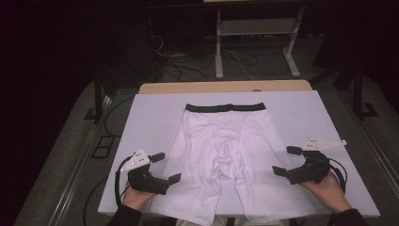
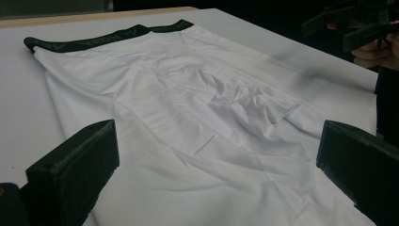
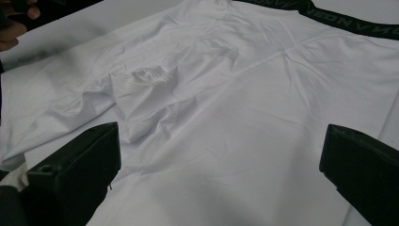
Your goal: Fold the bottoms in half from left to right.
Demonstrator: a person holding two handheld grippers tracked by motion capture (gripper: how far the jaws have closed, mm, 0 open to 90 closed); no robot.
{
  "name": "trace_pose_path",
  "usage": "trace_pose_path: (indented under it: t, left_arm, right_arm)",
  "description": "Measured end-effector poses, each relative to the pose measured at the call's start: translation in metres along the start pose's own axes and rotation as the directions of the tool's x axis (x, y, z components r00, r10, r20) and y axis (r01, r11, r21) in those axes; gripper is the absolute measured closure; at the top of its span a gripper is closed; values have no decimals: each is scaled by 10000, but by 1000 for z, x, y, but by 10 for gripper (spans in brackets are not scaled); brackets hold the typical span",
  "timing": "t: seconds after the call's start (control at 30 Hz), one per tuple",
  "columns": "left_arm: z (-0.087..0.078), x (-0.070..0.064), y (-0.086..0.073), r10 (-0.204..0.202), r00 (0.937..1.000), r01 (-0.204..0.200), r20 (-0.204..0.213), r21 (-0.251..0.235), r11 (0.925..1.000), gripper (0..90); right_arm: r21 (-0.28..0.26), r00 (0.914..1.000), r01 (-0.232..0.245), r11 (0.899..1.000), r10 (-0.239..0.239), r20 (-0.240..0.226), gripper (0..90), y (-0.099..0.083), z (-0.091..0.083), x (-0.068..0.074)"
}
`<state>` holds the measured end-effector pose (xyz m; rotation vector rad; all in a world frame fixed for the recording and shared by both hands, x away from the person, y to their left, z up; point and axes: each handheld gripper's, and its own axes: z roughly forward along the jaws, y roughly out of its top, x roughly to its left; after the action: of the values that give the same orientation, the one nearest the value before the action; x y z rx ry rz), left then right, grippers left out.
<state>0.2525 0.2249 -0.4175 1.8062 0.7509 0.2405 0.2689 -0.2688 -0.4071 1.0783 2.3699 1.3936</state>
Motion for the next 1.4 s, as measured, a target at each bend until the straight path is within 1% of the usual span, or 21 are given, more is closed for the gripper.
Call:
trace_pose_path:
  t: [0.33, 0.4, 0.73, 1.13, 1.4]
  left_arm:
    - [-1, -1, 0, -61, 10000, 61, 2, -57, 10000, 0]
    - [-1, 0, 0, -52, 10000, 52, -7, -64, 10000, 0]
    - [-1, 0, 0, -46, 10000, 47, 26, -42, 10000, 0]
    - [-1, 0, 0, -58, 10000, 58, 1, -47, 10000, 0]
    - [-1, 0, 0, -58, 10000, 58, 17, -46, 10000, 0]
  right_arm:
    - [-206, 9999, 92, 9997, -94, -71, 0, 13, -2, 2]
    - [-243, 9999, 131, 9996, -133, -91, 0, 18, -1, 3]
    - [-53, 9995, 250, 9997, -251, -202, 0, 30, 5, 4]
    - [-58, 9993, 294, 9995, -296, -229, 0, 40, 9, -1]
    - [-79, 9989, 385, 9992, -387, -267, 0, 52, 11, -4]
